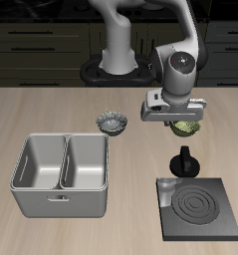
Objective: Place the green bowl on the flat stove and turn on the flat stove
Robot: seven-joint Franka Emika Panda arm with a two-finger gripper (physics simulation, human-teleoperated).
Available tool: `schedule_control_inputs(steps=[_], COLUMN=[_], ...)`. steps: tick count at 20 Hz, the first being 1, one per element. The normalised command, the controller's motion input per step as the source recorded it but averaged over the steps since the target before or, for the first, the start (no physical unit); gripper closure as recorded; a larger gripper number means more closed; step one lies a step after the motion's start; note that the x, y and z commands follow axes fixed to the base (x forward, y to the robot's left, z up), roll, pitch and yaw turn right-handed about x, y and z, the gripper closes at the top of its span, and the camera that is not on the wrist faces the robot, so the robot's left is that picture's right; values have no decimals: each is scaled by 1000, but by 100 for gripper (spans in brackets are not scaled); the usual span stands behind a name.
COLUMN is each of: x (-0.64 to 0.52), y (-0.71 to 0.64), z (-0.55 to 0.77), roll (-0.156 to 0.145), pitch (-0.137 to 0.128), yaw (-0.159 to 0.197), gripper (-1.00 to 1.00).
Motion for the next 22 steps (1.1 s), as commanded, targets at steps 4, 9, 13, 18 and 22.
schedule_control_inputs(steps=[4,9,13,18,22], x=[74,91,-45,-57,120], y=[21,-9,-3,-76,-96], z=[564,787,464,573,292], roll=[19,3,-8,-22,2], pitch=[-80,-104,-48,-98,-59], yaw=[8,-1,-1,55,37], gripper=[100,100,100,100,100])
